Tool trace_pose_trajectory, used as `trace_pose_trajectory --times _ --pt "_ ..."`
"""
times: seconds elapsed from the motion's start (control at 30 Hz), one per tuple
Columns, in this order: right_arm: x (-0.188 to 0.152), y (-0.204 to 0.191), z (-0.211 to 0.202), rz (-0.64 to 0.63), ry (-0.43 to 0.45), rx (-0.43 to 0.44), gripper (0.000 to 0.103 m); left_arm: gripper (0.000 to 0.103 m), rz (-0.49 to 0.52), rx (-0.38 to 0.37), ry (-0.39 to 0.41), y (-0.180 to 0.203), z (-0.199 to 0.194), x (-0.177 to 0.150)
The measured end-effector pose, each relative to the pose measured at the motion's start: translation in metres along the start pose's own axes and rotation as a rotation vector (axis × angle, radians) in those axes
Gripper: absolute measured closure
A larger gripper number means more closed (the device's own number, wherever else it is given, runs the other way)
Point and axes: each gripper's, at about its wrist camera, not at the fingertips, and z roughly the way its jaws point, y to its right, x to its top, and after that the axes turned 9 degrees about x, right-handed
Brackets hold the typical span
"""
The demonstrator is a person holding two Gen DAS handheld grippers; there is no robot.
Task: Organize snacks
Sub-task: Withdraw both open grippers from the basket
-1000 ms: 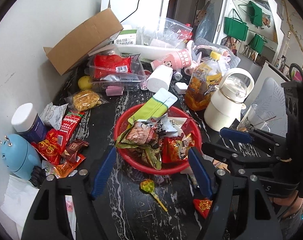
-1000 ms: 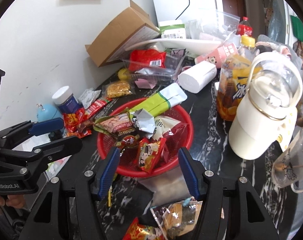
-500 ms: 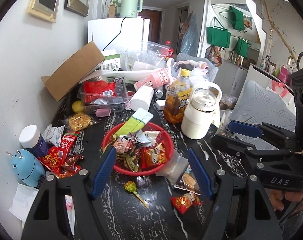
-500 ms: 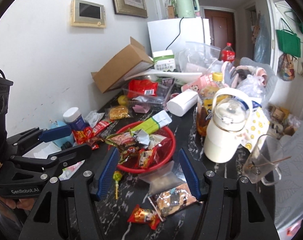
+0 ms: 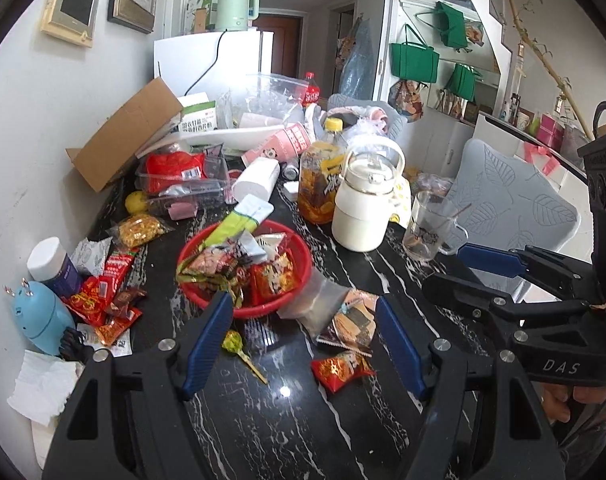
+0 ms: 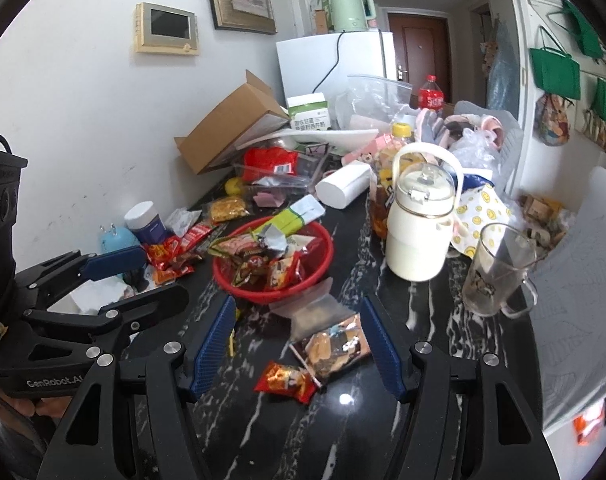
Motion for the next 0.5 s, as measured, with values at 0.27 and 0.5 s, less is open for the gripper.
trace_pose_trajectory --times 0.27,0.5 --pt "-0.034 0.004 0.011 0.066 -0.069 -0.012 0.038 0.030 0.006 -0.023 -0.079 0.001 0.017 -0.031" --pt "-0.059 0.006 0.031 0.111 -0.154 -0.012 0.038 0.030 -0.019 -0.013 -0.138 -0.007 0.030 -0.053"
